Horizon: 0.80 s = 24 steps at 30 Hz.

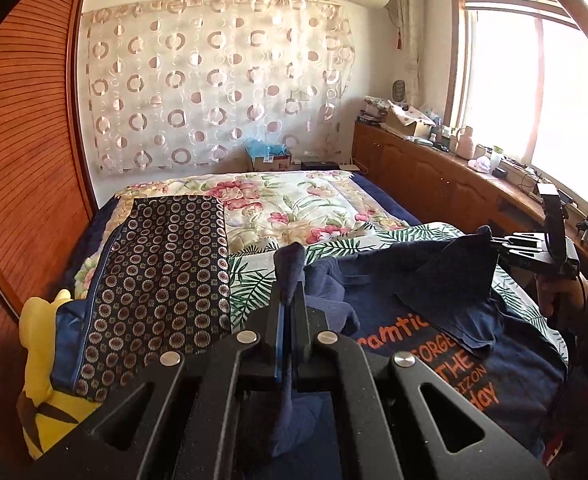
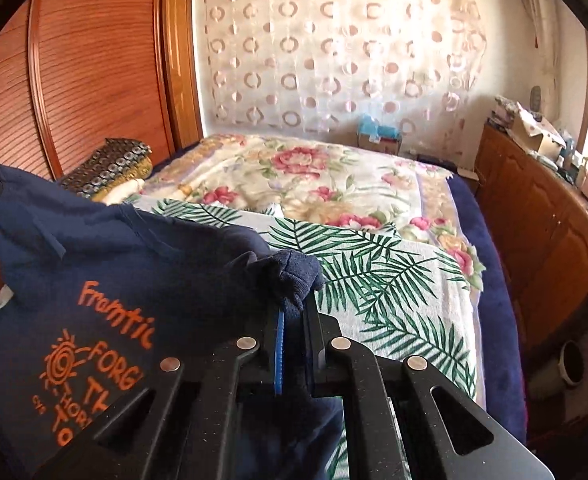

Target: Fold small clothes

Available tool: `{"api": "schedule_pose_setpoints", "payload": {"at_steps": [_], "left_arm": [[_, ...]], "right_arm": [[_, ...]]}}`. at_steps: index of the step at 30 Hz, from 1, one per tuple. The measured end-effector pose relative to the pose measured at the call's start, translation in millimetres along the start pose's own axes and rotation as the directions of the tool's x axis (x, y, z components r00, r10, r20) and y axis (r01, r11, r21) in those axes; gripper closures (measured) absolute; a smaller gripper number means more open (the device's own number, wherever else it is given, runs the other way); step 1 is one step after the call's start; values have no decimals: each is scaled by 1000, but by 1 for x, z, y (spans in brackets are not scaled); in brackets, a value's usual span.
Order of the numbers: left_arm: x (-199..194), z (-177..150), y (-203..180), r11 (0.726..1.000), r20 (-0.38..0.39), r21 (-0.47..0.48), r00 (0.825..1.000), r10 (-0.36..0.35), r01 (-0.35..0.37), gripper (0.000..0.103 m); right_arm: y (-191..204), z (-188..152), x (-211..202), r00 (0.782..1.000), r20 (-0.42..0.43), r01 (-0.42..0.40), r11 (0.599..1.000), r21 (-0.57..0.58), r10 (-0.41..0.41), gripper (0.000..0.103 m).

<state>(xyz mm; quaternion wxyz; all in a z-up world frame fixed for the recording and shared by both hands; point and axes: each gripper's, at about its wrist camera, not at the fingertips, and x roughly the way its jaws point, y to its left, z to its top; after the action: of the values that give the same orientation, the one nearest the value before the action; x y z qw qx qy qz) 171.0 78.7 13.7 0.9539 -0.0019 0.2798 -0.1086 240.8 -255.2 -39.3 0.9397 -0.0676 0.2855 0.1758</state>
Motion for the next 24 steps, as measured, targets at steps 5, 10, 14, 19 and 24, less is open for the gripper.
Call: {"api": "schedule_pose_setpoints", "payload": {"at_steps": [5,10,14,19,24], "left_arm": [[-33,-18,-10,1000,30,-15,1000,-6,6,100],[-66,-41,-16,999,49,-38,999,-16,17,100],[-88,-60,-15,998,58,-55,998,-16,19,100],[-106,-81,-6,996,46,-89,999,2,2,100],[-121,-105,0,993,28,-115,999,17,-14,100]], "right_arm": [[10,-18,-35,999,46,-1,1000,1,1,96],[18,-42,-82,997,81,-2,1000,-4,2,96],[21,-67,-118,996,89,-6,1000,-18,7,97],[19,-99,-150,998,62,-8,1000,-9,9,97],[20,-118,-179,999,36,-12,1000,19,11,97]]}}
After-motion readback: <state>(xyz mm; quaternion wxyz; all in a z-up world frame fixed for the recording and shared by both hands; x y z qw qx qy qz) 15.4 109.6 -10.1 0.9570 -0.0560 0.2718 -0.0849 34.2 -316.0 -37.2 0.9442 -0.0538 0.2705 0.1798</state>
